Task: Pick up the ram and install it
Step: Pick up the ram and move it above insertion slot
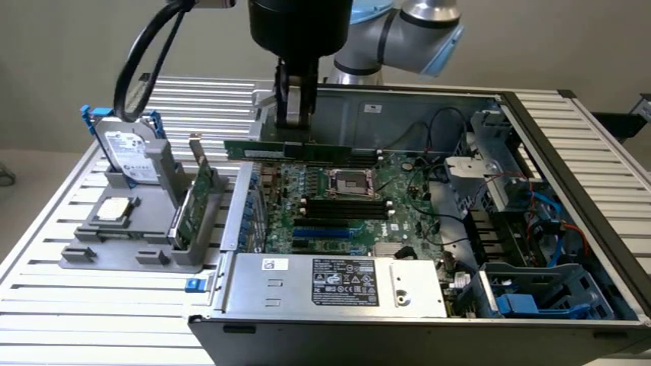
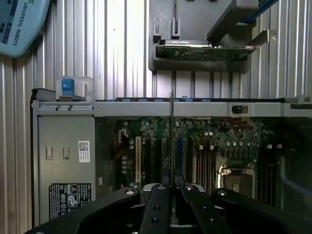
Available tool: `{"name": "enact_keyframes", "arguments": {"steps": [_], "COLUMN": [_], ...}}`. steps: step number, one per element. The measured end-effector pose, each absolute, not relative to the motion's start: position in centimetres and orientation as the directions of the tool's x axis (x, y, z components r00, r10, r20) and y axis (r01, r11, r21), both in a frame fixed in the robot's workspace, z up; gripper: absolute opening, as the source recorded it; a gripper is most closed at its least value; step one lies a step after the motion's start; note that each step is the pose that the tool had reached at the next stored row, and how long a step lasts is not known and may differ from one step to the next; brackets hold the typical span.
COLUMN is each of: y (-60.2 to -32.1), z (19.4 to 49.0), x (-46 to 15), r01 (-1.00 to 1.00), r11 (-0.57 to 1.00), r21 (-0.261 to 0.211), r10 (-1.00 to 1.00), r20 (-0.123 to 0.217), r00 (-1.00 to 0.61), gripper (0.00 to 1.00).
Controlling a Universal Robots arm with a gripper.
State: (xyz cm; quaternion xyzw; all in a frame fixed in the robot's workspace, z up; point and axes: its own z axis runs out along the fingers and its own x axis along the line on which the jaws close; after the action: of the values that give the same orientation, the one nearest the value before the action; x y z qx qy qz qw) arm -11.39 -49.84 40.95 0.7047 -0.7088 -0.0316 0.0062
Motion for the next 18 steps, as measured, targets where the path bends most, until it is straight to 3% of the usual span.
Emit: {"name": "enact_keyframes", "arguments": {"steps": [11,18], "y": [-49.5,-46.7], "z": [40.6,39.3], "x": [-6.4,-4.9], "r01": [-0.999,-0.999], "r11": [0.005,0.005], "r21": [0.054,0.054], "r10": [-0.999,-0.999], "r20": [-0.036,-0.036], "r00": [-0.007,-0.007], "gripper": [0.13,0.13]}}
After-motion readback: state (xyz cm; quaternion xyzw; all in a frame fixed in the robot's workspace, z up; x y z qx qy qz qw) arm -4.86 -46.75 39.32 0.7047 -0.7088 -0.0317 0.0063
